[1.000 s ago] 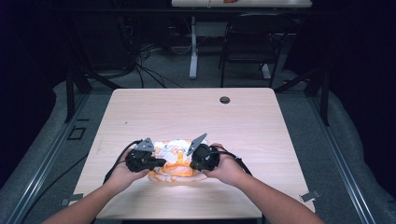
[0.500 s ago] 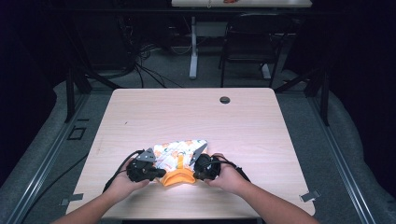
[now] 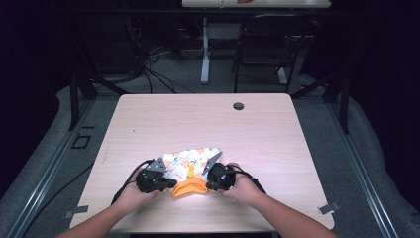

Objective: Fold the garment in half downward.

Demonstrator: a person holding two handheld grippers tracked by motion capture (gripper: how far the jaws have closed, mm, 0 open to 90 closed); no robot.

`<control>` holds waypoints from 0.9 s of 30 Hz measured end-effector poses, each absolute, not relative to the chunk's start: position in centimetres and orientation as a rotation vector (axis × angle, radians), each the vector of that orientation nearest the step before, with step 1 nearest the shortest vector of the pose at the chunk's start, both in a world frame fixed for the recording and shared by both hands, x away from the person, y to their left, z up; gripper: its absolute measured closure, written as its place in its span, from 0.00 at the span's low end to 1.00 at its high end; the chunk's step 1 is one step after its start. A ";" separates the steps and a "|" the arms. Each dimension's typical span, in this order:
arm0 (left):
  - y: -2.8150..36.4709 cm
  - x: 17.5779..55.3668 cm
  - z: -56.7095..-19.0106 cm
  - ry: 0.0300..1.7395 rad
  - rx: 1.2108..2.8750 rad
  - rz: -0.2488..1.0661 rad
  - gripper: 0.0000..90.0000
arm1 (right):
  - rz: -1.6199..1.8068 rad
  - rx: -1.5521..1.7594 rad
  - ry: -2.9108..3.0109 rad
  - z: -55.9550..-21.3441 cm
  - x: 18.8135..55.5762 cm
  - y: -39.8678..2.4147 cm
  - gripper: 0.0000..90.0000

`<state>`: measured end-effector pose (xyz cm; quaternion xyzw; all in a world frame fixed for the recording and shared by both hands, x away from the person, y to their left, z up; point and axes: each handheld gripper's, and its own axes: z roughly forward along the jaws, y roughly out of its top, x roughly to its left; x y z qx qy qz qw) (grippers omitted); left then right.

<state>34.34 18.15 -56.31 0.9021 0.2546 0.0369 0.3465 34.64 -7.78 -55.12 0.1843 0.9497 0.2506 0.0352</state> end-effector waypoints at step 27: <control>18.2 38.8 -56.9 0.788 2.234 0.154 0.99 | 0.799 0.714 2.842 -55.4 38.1 -8.2 0.99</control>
